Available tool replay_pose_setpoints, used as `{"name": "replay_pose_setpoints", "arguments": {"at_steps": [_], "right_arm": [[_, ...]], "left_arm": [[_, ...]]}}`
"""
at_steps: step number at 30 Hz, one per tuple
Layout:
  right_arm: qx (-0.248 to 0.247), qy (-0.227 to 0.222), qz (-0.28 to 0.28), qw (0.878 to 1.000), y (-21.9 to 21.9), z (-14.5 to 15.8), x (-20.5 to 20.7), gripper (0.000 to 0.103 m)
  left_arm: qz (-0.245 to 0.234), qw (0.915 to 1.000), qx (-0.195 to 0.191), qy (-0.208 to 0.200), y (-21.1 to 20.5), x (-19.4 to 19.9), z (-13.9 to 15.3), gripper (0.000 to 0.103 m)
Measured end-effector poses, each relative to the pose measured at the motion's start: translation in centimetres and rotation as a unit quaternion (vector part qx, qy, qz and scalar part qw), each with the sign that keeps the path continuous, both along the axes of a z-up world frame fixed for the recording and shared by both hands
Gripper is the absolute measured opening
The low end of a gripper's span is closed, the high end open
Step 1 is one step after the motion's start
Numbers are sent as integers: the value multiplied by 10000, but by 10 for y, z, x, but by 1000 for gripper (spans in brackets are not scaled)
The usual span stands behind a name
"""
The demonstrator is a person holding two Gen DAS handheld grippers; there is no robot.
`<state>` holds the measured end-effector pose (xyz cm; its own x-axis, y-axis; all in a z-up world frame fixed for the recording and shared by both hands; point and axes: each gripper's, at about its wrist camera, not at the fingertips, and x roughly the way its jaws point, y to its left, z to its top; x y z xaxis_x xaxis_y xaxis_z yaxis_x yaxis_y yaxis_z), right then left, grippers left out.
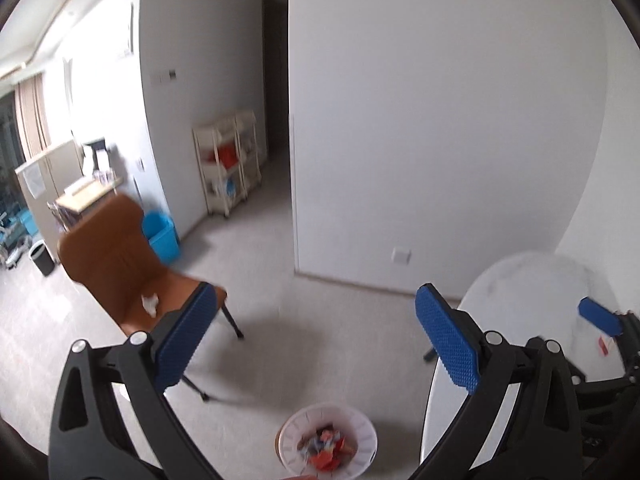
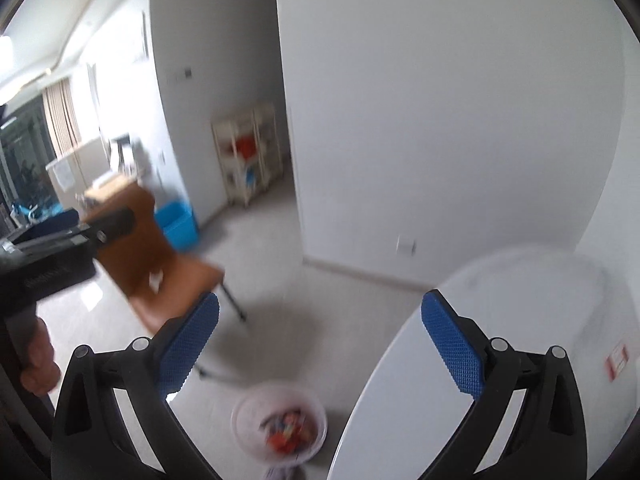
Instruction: Collect trash
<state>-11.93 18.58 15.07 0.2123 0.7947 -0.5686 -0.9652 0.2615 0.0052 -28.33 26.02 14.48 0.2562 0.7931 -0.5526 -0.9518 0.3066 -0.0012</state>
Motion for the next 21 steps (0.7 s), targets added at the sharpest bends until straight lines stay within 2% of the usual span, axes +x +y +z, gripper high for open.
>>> {"name": "replay_pose_setpoints", "arguments": {"at_steps": [3, 6, 21], "right_arm": [[297, -64, -36, 9995, -4, 23, 2, 101], [456, -55, -46, 9989, -8, 34, 4, 101], [480, 76, -34, 9988, -22, 26, 1, 101]], "left_arm": [[-6, 9998, 199, -24, -13, 7, 18, 95], [-72, 9996, 250, -59, -24, 11, 24, 95], [-160, 9997, 210, -12, -41, 10, 28, 95]]}}
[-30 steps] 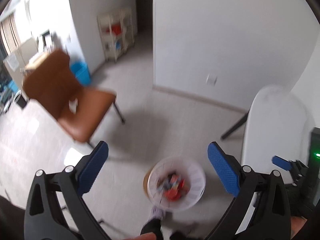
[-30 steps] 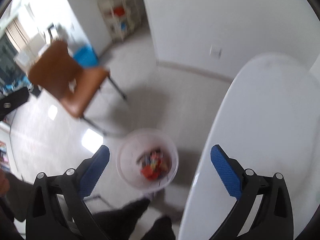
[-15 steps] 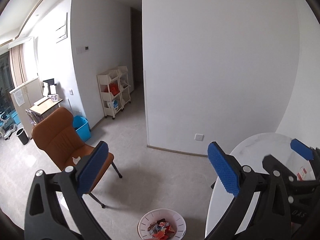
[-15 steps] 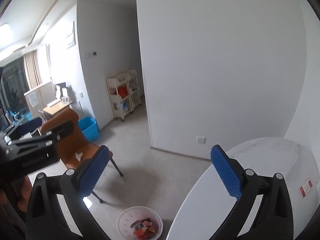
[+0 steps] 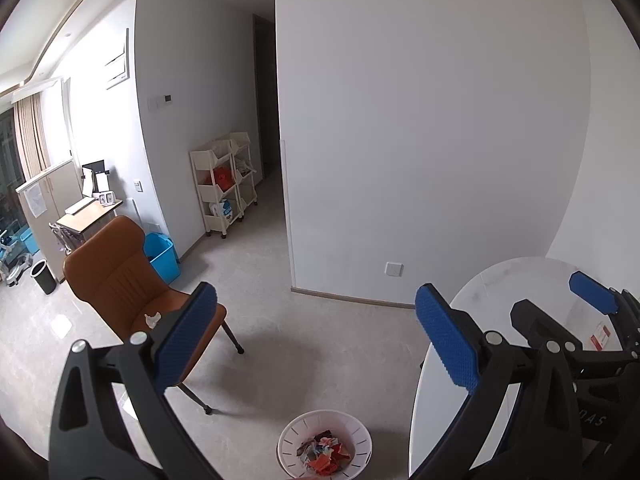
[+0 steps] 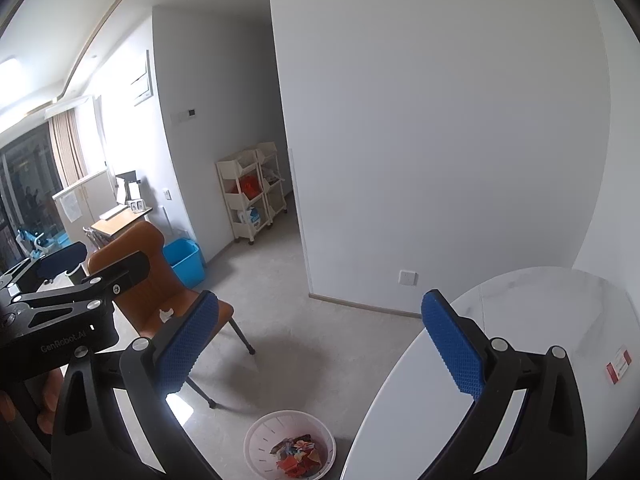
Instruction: Collect trash
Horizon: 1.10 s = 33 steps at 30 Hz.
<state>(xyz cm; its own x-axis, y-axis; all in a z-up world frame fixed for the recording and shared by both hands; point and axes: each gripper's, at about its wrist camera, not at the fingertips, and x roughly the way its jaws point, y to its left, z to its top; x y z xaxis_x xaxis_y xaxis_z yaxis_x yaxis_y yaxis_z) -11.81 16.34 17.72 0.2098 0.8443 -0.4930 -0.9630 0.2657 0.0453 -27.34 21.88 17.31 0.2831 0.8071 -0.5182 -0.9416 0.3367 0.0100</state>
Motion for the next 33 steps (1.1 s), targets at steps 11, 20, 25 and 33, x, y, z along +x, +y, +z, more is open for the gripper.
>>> {"name": "replay_pose_setpoints", "arguments": {"at_steps": [11, 20, 25, 33], "right_arm": [[-53, 4, -19, 10000, -2, 1, -3, 101], [-53, -1, -17, 10000, -1, 0, -4, 101], [-55, 3, -20, 10000, -1, 0, -4, 101], [-78, 6, -21, 10000, -2, -4, -7, 101]], "left_arm": [[45, 9999, -90, -20, 7, -7, -4, 95], [68, 9999, -85, -19, 3, -5, -4, 95], [75, 9999, -87, -25, 2, -5, -4, 95], [31, 9999, -122, -31, 6, -4, -5, 95]]}}
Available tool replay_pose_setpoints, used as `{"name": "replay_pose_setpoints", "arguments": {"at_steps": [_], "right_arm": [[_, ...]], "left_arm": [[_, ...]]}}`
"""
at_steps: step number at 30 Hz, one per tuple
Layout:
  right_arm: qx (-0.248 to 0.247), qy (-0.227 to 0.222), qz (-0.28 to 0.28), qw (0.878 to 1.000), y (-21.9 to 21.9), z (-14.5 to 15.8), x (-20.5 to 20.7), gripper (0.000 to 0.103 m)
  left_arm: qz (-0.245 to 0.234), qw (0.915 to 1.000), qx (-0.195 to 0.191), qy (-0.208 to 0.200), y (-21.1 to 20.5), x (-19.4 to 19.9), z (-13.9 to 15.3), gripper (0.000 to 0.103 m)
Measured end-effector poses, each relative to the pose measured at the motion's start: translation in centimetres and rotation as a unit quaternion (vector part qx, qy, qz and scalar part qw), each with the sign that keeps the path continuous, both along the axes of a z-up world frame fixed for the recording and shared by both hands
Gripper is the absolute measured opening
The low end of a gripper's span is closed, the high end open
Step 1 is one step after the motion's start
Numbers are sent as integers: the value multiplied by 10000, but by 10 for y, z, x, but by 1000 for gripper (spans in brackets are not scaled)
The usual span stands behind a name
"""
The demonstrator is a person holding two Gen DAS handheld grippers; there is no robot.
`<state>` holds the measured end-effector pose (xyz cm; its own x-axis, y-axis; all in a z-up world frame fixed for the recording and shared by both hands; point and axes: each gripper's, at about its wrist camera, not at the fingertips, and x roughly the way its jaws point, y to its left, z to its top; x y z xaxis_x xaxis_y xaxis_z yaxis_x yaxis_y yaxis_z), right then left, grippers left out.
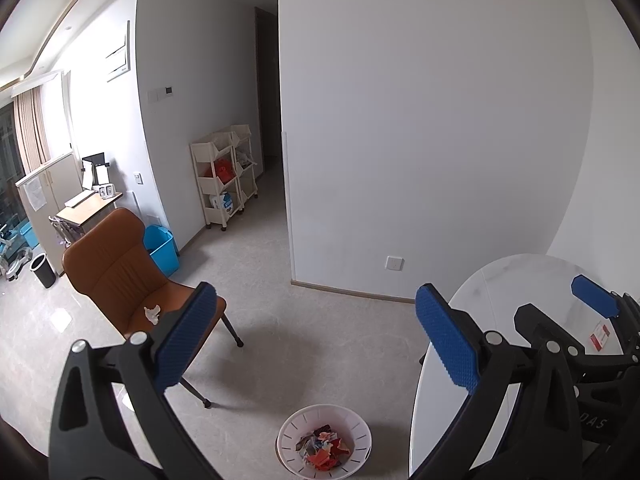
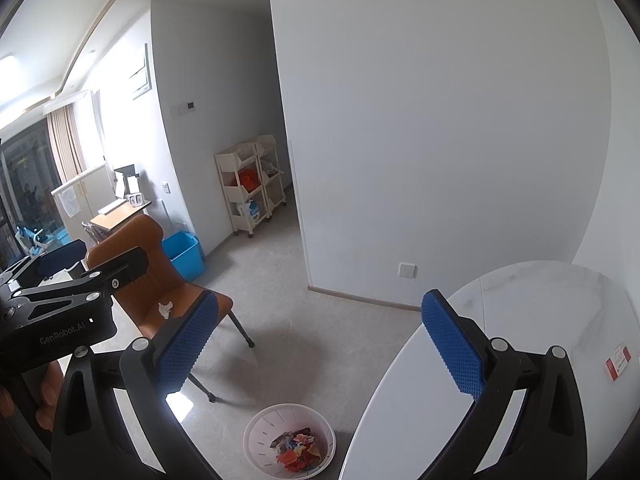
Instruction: Collect trash
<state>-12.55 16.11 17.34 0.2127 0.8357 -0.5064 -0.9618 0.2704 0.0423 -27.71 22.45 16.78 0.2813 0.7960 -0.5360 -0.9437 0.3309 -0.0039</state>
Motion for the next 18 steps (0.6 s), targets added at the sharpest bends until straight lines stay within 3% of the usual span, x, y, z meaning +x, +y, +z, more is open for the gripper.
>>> {"name": "replay_pose_setpoints", "arguments": {"at_steps": [18], "right_arm": [[-35, 35, 8, 10000, -4, -7, -2, 101]], "left_arm": [[2, 10000, -81, 22, 10, -3, -6, 95]]}}
